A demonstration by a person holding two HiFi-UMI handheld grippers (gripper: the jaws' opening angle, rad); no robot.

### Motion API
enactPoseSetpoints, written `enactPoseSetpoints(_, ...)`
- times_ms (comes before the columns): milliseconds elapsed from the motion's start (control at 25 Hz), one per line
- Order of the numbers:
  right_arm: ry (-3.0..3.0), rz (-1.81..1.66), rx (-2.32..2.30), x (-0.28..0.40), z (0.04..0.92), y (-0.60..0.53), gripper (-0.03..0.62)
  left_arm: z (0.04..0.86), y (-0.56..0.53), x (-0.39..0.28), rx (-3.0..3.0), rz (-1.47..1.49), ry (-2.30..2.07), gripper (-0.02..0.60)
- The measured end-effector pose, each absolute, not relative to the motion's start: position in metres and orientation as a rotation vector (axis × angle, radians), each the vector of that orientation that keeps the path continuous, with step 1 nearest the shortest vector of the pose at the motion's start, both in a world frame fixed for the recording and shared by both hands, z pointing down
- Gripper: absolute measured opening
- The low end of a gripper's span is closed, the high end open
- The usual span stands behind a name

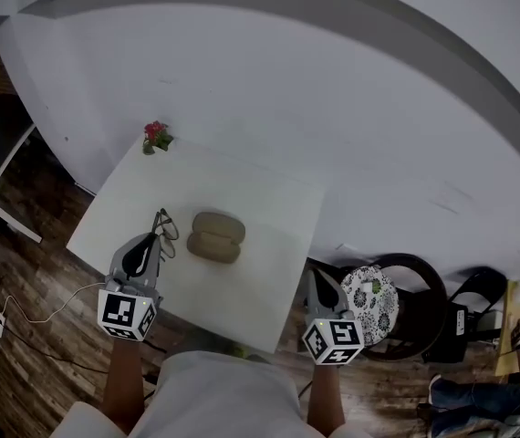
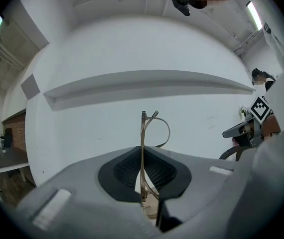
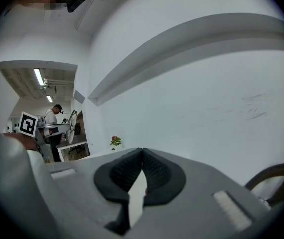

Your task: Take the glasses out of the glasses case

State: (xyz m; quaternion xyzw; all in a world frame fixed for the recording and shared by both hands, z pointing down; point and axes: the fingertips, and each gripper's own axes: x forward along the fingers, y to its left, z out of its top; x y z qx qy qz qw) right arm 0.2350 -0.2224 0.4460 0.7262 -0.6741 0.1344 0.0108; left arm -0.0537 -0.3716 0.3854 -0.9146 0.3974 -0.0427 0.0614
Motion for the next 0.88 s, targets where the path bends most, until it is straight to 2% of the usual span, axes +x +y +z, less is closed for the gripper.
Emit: enactPoseSetpoints(880,-2.083,0.364,2.313,0.256,0.435,-0.210,0.002,0.375,-0.363,-0.060,-2.736,-0.029,1.279,0.021)
